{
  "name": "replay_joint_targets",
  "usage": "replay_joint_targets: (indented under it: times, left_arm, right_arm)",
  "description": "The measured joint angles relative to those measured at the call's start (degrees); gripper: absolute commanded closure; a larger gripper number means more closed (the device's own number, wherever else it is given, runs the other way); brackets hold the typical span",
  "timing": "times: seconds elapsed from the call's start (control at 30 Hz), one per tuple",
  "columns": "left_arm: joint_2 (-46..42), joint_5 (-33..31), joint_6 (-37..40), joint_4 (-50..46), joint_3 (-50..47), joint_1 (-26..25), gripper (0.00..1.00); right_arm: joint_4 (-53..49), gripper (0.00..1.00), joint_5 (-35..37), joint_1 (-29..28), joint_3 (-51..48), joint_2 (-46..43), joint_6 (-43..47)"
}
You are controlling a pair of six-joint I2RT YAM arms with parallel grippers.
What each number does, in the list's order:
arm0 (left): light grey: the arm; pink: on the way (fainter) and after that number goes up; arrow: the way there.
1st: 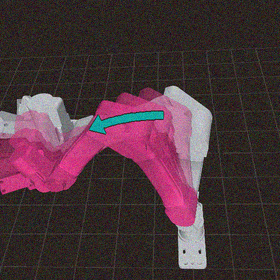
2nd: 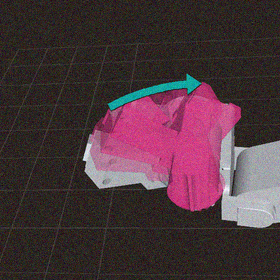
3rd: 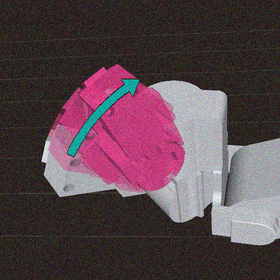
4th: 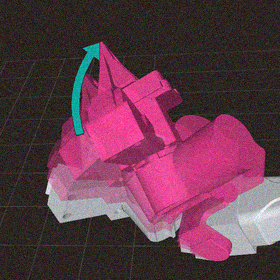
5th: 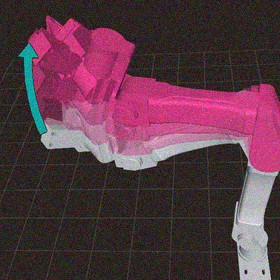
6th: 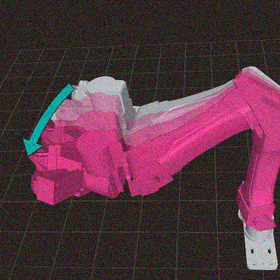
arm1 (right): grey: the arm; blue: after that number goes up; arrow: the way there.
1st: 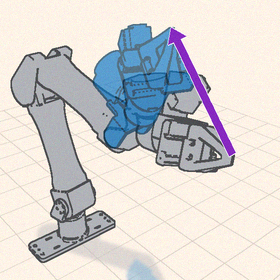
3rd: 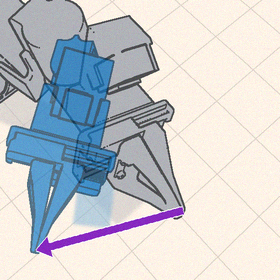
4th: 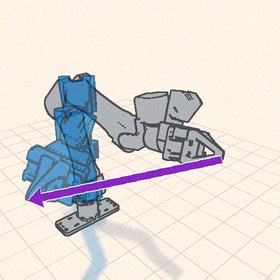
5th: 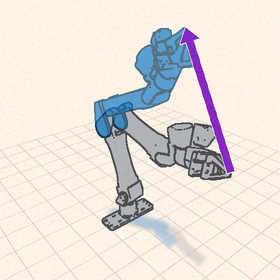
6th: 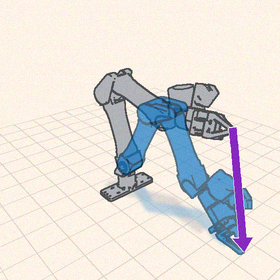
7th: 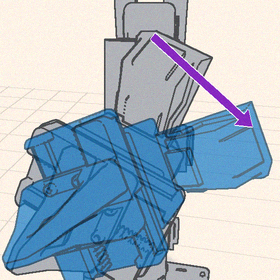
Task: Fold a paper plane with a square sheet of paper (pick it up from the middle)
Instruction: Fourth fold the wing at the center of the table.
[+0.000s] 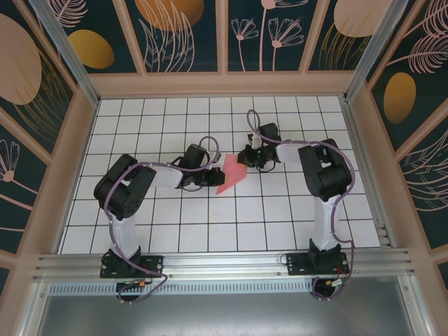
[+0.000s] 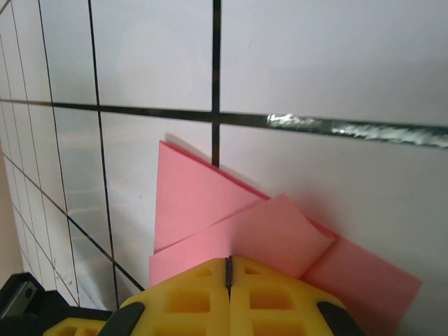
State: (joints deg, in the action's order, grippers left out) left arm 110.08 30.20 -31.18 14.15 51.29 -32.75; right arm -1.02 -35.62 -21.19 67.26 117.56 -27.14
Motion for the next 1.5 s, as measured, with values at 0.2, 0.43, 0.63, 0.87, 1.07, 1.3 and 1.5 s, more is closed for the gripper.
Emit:
replay_joint_targets:
  times: [0.2, 0.43, 0.63, 0.87, 1.07, 1.3, 1.5]
  left_arm:
    - [-0.02, 0.0, 0.11, 0.02, -0.04, 0.0, 1.0]
    - [-0.11, -0.02, 0.11, 0.13, -0.13, 0.0, 1.0]
    - [-0.11, -0.04, 0.09, 0.15, -0.11, 0.0, 1.0]
    - [-0.11, -0.07, -0.35, 0.22, -0.11, 0.0, 1.0]
    - [-0.11, -0.04, -0.37, 0.26, -0.11, 0.0, 1.0]
    - [-0.28, -0.2, -0.37, -0.04, 0.04, 0.0, 0.92]
    - [-3.1, -2.45, -2.69, -1.77, 0.04, 0.22, 0.79]
  right_arm:
    - [-0.09, 0.94, 1.99, 3.45, 1.86, 0.87, -0.24]
    - [-0.87, 0.93, 4.44, 5.35, 3.52, 1.22, -0.22]
    - [-0.87, 0.93, 4.72, 4.48, 1.49, -3.19, -0.26]
    - [1.79, 0.94, 4.04, -2.08, -2.45, -7.65, -2.01]
    - [2.6, 0.94, 2.12, -5.86, -4.04, -5.55, -3.69]
    - [2.54, 0.95, 1.64, -5.81, -4.07, -2.58, -3.89]
    - [2.49, 0.95, 1.7, -5.75, -4.04, -2.4, -3.89]
